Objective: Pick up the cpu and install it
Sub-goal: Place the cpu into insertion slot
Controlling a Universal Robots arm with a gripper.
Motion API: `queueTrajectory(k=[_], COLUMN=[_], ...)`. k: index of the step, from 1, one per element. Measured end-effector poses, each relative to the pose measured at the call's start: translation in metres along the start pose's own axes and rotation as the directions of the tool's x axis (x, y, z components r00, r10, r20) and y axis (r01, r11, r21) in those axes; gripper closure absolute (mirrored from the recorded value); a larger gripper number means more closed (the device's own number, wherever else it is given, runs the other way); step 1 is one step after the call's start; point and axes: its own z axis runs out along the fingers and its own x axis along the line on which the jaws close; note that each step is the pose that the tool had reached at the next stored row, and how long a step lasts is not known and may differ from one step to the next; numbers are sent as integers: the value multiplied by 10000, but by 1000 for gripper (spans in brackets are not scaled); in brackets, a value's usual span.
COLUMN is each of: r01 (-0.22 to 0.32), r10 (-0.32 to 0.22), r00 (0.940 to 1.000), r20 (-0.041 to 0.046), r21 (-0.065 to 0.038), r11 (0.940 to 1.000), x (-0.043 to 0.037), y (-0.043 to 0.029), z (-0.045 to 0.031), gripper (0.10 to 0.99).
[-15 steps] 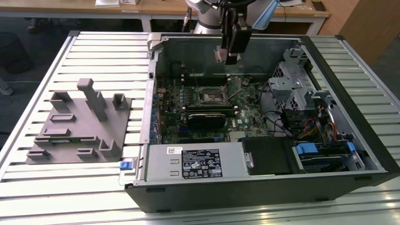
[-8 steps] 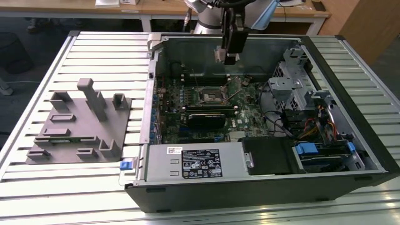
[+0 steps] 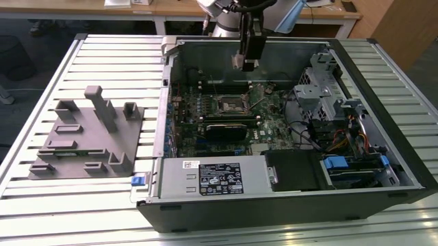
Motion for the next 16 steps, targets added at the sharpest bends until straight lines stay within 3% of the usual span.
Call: queueTrajectory(k=[16], r01=[-1], r10=[1], r00=[10000], r20=[3], r21=[3], r11=[10000], x=[14], y=[-12], z=[146], gripper=[545])
